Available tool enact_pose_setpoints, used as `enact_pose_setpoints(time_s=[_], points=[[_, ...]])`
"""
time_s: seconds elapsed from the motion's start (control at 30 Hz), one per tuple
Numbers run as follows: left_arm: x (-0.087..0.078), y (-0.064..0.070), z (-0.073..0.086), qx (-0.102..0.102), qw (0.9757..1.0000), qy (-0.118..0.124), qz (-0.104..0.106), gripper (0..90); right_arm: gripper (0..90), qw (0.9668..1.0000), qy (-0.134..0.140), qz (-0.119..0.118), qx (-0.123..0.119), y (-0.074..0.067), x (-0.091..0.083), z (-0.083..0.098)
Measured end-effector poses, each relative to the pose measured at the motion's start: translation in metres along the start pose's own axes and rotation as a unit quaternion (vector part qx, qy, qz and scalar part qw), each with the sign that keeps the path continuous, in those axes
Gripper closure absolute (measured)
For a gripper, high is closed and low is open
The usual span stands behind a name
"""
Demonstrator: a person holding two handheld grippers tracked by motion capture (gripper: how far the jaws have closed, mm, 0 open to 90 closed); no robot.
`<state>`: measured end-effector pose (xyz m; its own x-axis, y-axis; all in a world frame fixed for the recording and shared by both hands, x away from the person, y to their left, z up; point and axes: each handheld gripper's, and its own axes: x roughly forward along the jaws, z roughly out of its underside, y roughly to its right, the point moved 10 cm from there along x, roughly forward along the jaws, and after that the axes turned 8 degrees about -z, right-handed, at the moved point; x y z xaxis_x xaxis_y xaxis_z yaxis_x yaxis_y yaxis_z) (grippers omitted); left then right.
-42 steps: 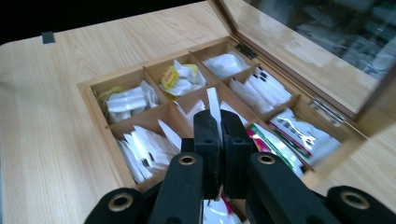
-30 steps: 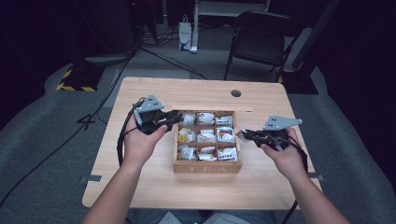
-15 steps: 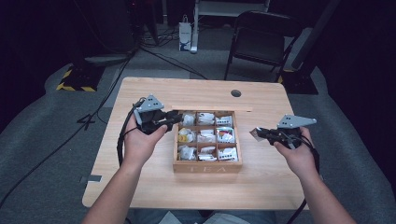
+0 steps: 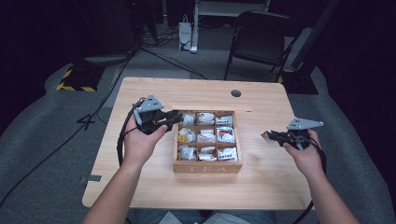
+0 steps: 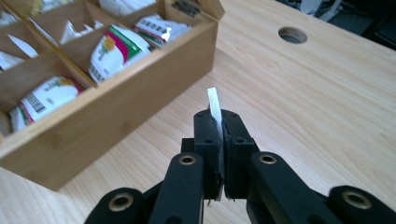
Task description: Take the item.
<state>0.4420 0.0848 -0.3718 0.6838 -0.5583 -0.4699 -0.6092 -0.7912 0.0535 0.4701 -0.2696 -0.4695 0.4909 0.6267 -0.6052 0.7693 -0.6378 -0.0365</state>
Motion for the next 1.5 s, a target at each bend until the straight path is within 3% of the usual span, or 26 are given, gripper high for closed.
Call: enact_pose_setpoints(time_s=[0.23, 0.5, 1.0, 1.03, 1.07, 1.1, 1.23, 1.5], points=[[0.0, 0.0, 0.0, 0.001, 1.0, -0.002, -0.001, 74.3, 86.4, 0.9997, -0.017, 0.006, 0.019, 0.01, 0.006, 0.022], [0.001, 0.001, 0.0, -0.001, 1.0, -0.002, 0.0, 74.2, 86.2, 0.9988, -0.033, 0.003, 0.035, 0.013, 0.017, 0.039], [0.001, 0.002, 0.0, 0.002, 1.0, -0.004, 0.001, 74.2, 83.8, 0.9969, -0.055, 0.012, 0.054, 0.02, 0.025, 0.051], [0.001, 0.002, 0.0, 0.001, 1.0, -0.004, 0.002, 74.2, 75.5, 0.997, -0.052, 0.022, 0.053, 0.023, 0.025, 0.051], [0.001, 0.002, 0.0, 0.001, 1.0, -0.004, 0.002, 74.3, 75.5, 0.997, -0.052, 0.022, 0.053, 0.023, 0.025, 0.051], [0.002, 0.002, 0.0, 0.001, 1.0, -0.004, 0.002, 74.2, 66.5, 0.9968, -0.048, 0.034, 0.053, 0.028, 0.025, 0.051], [0.003, 0.003, 0.0, 0.002, 1.0, -0.003, 0.003, 74.2, 56.6, 0.9956, -0.044, 0.057, 0.06, 0.038, 0.024, 0.054], [0.003, 0.003, 0.0, 0.004, 1.0, -0.003, 0.003, 74.2, 48.7, 0.9933, -0.036, 0.086, 0.068, 0.051, 0.018, 0.057]])
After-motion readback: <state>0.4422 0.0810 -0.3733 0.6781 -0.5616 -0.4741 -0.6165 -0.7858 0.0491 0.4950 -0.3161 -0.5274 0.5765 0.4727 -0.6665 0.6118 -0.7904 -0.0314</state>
